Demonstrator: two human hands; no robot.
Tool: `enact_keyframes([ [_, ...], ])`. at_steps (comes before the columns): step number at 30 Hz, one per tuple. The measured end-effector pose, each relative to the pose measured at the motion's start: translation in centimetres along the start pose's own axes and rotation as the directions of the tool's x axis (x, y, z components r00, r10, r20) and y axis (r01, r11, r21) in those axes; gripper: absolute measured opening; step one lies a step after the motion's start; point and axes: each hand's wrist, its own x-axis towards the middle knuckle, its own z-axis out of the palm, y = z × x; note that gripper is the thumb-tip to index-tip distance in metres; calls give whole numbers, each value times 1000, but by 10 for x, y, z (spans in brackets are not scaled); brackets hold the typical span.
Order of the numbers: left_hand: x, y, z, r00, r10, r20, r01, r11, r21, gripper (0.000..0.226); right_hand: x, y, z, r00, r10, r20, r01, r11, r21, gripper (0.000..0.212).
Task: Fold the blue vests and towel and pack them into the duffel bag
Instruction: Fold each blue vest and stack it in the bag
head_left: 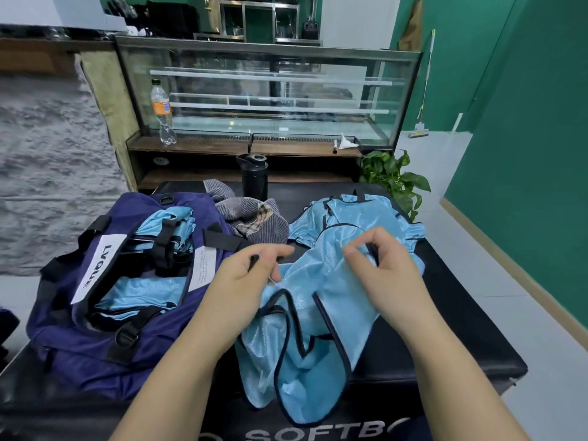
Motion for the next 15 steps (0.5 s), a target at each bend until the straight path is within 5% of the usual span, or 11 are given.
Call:
enact_keyframes([
  [7,-1,17,1,999,36,-5,-36,999,-21,39,-13,-14,16,914,-12,405,95,978,-185,39],
  [10,-3,19,3,999,49,3,-49,999,-11,38,-11,-12,26,957,-76,281,142,964,-223,29],
  [15,-4,19,-5,998,26,50,-22,996,-82,33,-4,-8,16,981,-8,193,-15,993,119,20],
])
